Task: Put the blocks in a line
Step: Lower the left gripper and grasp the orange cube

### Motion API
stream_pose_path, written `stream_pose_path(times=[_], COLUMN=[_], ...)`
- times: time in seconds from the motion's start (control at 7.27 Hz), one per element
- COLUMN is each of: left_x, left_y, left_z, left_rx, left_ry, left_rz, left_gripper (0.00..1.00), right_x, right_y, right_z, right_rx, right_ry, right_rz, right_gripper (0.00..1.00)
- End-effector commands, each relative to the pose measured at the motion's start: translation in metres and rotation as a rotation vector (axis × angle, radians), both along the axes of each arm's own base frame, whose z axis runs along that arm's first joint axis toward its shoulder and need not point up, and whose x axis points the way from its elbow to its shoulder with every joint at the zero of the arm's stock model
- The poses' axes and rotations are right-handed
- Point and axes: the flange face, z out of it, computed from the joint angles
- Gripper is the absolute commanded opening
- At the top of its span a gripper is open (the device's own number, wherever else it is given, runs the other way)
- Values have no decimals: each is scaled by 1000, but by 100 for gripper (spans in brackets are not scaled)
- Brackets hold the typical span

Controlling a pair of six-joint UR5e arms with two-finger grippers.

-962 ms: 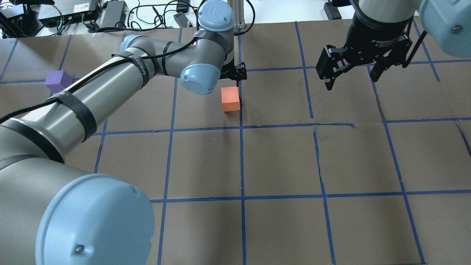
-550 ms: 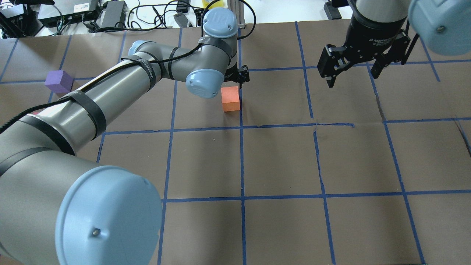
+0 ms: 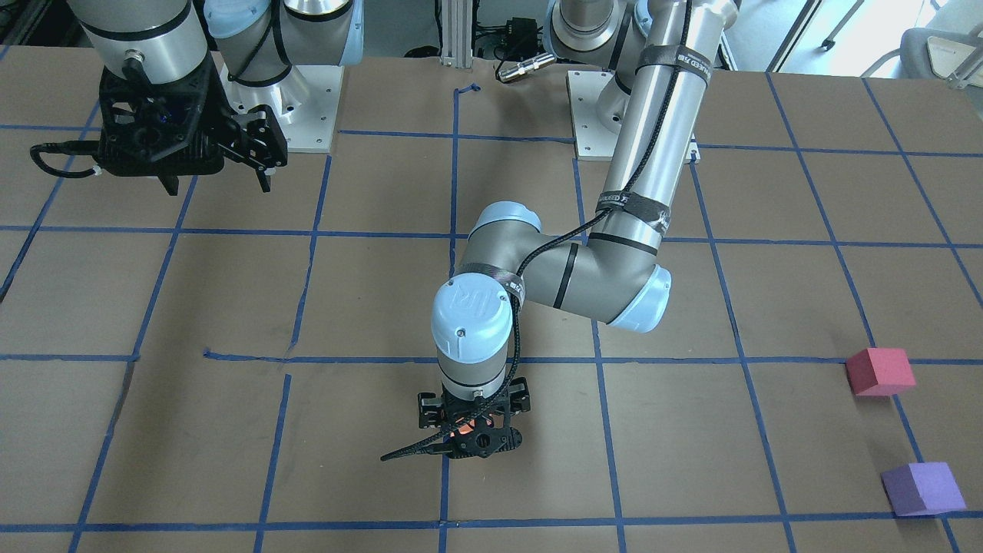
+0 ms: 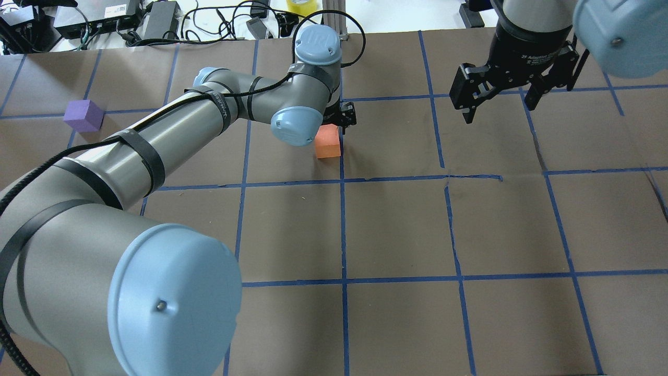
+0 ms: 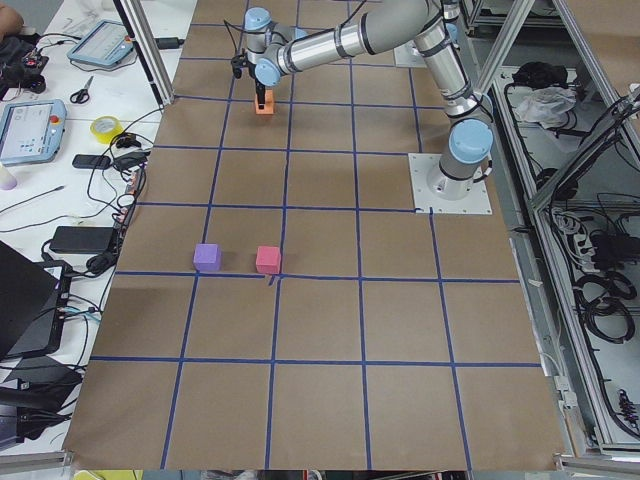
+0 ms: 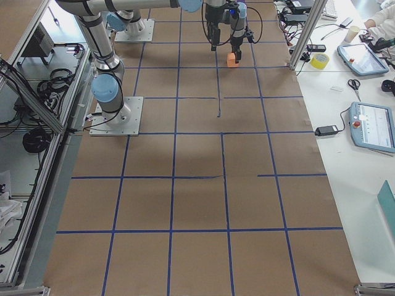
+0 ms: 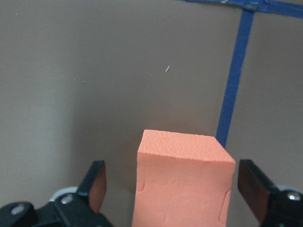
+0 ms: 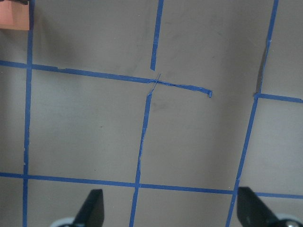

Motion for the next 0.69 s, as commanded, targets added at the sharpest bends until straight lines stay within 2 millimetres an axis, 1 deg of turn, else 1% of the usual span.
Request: stream_pose_path(times=[0.0, 0.14, 0.28, 0.41, 0.55], left_x=[-3, -3, -3, -3, -3], left_y=[2, 3, 3, 3, 4], left_z=[-9, -10, -6, -1, 2], left_rx=[12, 16, 9, 3, 3], left_ry=[-3, -4, -5, -3, -3], left_rz=[-5, -11, -13, -13, -13], left_gripper=[100, 88, 55, 28, 15], right_x=[-2, -2, -2, -3, -3], right_y=[0, 0, 0, 1, -1], right_z=[0, 0, -1, -1, -1], right_rx=[-2, -3, 3, 8, 2], right_ry=[8, 10, 10, 12, 10], right_rz=[-6, -6, -6, -7, -4], right_gripper=[100, 100, 100, 100, 100])
